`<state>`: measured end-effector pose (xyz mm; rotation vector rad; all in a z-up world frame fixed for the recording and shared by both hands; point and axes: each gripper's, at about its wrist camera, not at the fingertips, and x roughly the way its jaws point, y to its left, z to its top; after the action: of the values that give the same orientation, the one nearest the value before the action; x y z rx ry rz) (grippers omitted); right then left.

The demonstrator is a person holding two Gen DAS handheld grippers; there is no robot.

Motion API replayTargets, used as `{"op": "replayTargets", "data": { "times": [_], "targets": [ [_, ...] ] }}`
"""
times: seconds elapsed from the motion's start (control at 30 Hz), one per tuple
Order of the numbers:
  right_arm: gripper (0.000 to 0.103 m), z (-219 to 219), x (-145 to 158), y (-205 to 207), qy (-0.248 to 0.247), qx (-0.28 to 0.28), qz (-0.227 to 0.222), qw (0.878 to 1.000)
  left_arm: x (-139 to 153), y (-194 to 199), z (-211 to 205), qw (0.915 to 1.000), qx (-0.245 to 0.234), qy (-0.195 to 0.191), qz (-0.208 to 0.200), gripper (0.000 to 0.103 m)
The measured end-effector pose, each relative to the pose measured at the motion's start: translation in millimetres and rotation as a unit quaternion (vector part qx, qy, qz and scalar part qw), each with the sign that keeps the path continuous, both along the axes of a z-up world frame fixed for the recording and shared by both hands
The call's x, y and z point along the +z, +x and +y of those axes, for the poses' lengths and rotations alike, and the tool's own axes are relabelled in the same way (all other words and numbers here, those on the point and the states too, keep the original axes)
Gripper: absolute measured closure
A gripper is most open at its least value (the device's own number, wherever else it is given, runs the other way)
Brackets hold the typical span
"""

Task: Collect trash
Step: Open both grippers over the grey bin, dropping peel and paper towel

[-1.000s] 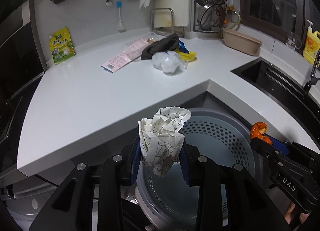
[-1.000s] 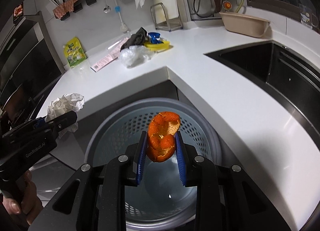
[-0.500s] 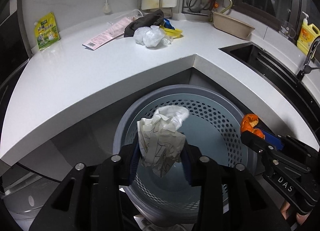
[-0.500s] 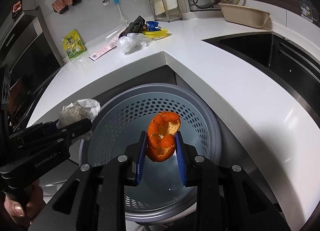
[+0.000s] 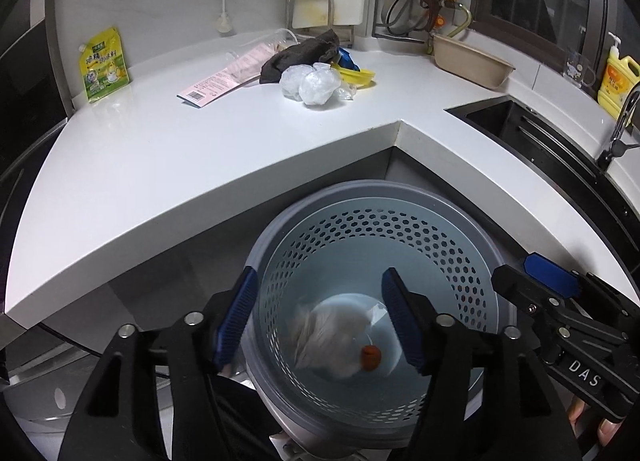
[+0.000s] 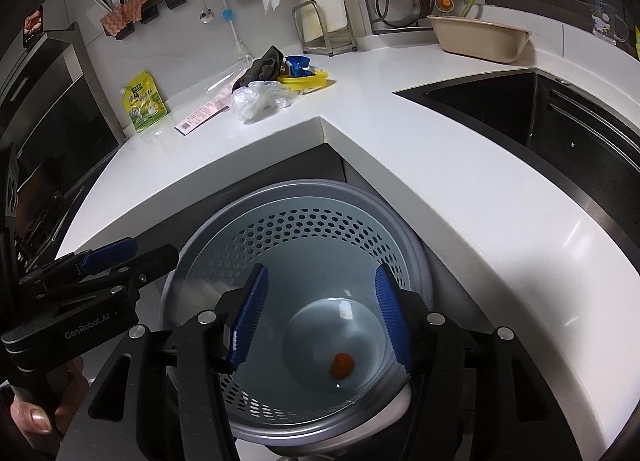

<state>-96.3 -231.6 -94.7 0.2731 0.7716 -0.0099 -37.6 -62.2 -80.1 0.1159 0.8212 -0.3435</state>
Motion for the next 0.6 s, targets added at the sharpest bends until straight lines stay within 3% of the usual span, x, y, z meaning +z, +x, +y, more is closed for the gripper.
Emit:
{"op": "replayTargets", "data": {
  "times": [0.33, 0.6],
  "targets": [
    [0.043, -1, 1, -1, 0.0, -0.002, -0.003, 1.0, 5, -1, 5, 0.9999, 0.004, -0.011, -0.012, 0.015],
    [0.037, -3, 6, -1, 0.001, -0.009, -0.016, 1.0, 14, 1, 17, 0.9987, 0.028, -0.024, -0.036, 0.008]
  ]
}}
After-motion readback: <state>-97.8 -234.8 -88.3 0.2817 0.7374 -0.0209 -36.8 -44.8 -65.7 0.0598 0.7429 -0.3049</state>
